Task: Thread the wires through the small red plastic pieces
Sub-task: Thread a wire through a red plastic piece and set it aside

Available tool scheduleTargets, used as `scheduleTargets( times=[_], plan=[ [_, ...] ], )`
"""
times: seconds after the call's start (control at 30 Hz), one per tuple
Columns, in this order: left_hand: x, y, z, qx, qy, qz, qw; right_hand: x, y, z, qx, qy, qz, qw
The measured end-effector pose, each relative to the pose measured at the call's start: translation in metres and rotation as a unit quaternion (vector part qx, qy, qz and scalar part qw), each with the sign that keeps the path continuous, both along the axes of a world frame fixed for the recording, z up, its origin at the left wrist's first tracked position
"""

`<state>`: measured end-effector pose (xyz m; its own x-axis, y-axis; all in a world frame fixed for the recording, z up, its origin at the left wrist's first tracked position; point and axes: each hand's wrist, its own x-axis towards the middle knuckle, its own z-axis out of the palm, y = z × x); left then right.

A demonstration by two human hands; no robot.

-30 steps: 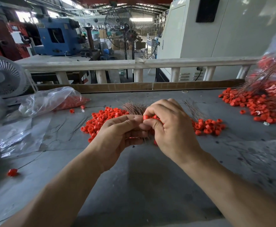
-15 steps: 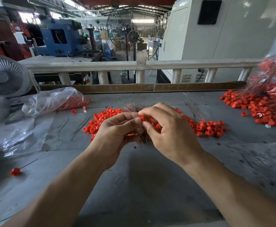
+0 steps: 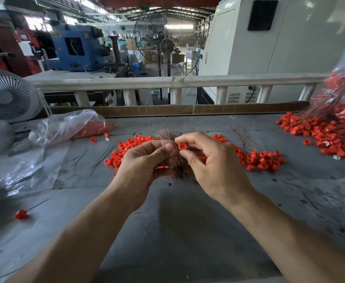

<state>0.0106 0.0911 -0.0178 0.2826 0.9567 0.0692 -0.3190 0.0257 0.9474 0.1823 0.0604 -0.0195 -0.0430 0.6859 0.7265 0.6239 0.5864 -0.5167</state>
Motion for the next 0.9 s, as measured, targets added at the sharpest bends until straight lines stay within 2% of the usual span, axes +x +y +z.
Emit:
scheduleTargets(
  times=[0.33, 0.6, 0.9],
  plan=[
    [-0.003, 0.0038, 0.0009, 0.025, -0.02, 0.038, 0.999, 0.0005, 0.0018, -0.0003, -0.044, -0.024, 0.005, 0.999],
    [-0.0024, 0.0027, 0.0029, 0.026, -0.046, 0.042, 0.998, -0.0018, -0.0011, 0.001, -0.082, 0.036, 0.051, 0.995],
    [-0.0035, 0.0025, 0.0026, 0.034, -0.045, 0.074, 0.996, -0.0015, -0.0051, 0.0022, -0.122, 0.053, 0.063, 0.989]
  ],
)
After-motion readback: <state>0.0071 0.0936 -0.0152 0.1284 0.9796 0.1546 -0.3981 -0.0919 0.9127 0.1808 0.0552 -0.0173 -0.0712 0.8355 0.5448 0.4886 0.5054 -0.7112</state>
